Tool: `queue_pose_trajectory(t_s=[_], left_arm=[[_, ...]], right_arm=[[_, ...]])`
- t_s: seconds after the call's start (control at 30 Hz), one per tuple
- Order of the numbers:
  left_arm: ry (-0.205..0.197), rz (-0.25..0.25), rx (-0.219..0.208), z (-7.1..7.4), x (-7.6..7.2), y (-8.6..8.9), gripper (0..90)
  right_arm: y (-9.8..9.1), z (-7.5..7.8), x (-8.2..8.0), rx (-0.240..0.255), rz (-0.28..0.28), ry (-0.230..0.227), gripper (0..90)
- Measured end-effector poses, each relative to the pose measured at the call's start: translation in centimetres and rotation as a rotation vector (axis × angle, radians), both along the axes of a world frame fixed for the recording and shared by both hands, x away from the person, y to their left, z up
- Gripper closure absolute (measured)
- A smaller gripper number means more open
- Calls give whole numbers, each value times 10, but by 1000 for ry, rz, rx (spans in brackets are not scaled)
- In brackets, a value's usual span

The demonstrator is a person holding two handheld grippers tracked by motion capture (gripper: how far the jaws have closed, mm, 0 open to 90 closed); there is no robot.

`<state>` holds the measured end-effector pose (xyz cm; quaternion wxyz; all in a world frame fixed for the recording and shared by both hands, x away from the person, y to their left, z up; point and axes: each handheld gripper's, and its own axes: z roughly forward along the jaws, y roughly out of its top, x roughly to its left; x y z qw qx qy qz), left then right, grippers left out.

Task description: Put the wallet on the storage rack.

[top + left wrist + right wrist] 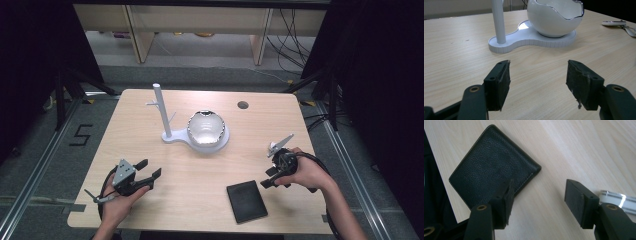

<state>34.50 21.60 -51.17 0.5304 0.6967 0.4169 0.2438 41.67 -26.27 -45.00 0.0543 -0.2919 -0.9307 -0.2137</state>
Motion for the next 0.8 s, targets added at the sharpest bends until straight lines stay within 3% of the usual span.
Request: queue_pose_trajectory(t_s=[0.03,0.2,0.23,0.3,0.33,0.43,0.7,0.77,0.8], left_arm=[[-3,-8,-3,-1,-1,0,348],[0,-13,1,-1,-4,-2,348],[3,-15,4,-1,-5,-2,347],[3,-15,3,0,-5,-3,347],[1,-17,1,0,-5,-3,347],[-2,-17,2,0,-5,-4,347],[-1,-26,1,-1,-5,-6,346],[-1,-25,1,-1,-5,-6,346],[-2,-26,1,-1,-5,-5,346]], right_arm=[[7,-1,4,-4,41,-2,416],[22,-5,13,-26,110,10,411],[31,-6,14,-45,136,42,411],[36,-7,15,-58,154,55,411],[45,-8,15,-90,185,73,408],[53,-12,18,-120,248,69,399],[61,-16,19,-166,289,71,380],[63,-17,20,-154,317,57,378],[67,-16,17,-185,304,53,375]])
